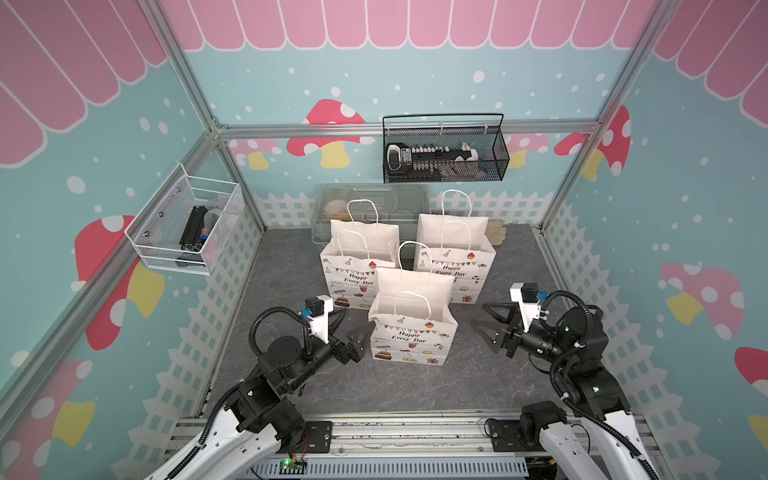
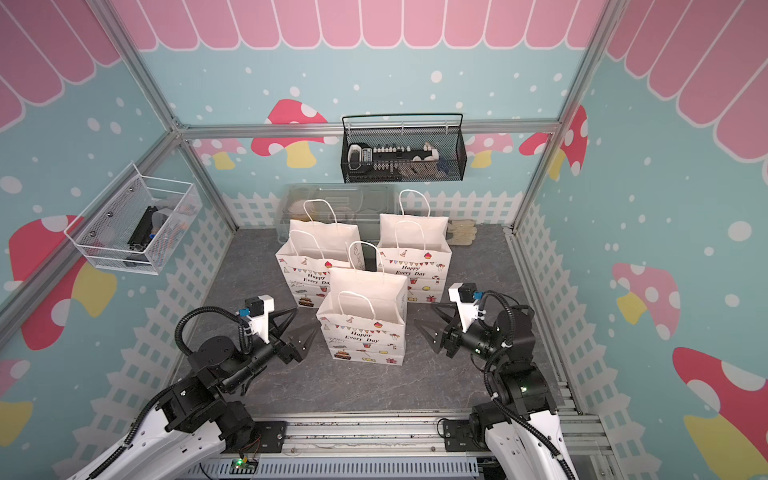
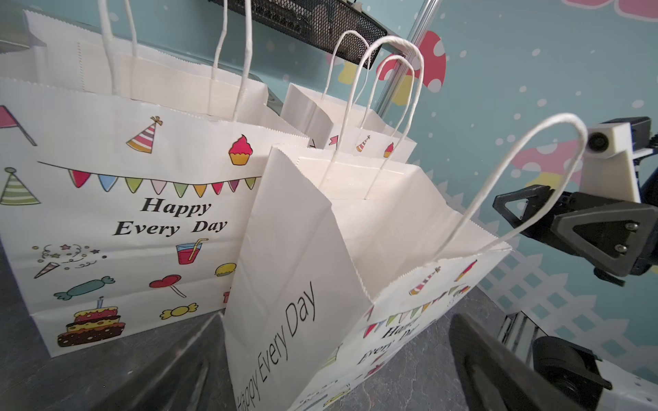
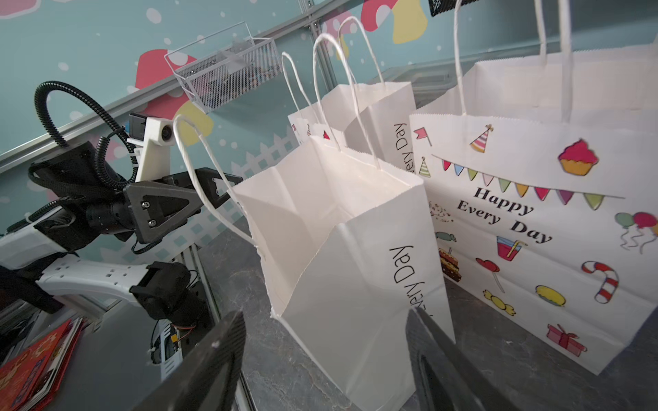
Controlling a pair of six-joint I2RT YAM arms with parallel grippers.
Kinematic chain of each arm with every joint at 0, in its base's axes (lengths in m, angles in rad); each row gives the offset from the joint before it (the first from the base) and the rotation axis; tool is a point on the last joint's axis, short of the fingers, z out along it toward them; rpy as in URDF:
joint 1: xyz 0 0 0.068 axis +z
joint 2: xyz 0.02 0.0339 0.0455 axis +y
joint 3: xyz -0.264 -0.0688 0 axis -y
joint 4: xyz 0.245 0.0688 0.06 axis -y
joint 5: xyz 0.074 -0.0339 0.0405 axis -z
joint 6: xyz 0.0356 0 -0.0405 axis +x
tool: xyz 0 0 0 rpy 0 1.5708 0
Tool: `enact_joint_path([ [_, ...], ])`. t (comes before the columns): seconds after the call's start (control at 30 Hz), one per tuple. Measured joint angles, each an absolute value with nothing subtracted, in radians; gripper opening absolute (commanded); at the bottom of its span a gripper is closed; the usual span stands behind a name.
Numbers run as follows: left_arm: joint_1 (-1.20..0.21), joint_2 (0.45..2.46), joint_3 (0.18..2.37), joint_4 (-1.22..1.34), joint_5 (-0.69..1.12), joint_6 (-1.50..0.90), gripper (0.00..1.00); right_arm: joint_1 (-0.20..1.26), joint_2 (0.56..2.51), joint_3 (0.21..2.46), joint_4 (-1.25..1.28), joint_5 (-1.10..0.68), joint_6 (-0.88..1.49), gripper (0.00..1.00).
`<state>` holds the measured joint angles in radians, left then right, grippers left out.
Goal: Put away the paper bag
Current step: Pick up the paper bag from the center of the board.
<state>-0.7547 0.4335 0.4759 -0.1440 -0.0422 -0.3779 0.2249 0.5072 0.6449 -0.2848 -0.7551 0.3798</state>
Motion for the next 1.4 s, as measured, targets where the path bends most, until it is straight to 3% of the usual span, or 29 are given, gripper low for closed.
enact_joint_path([
  [0.53, -0.782, 0.565, 0.474, -0.12, -0.104, -0.325, 0.99, 0.616, 0.751, 0.596, -0.233, -0.428, 0.31, 0.65],
  [1.03, -0.787, 0.791, 0.474, -0.015, 0.017, -0.326, 0.99, 0.637, 0.799, 0.583, -0.106, -0.314, 0.29, 0.54],
  [1.13, -0.787, 0.791, 0.474, 0.004, 0.036, -0.334, 0.99, 0.637, 0.801, 0.582, -0.097, -0.314, 0.292, 0.46],
  [1.4, -0.787, 0.791, 0.474, 0.021, 0.081, -0.348, 0.98, 0.637, 0.79, 0.585, -0.089, -0.309, 0.304, 0.1],
])
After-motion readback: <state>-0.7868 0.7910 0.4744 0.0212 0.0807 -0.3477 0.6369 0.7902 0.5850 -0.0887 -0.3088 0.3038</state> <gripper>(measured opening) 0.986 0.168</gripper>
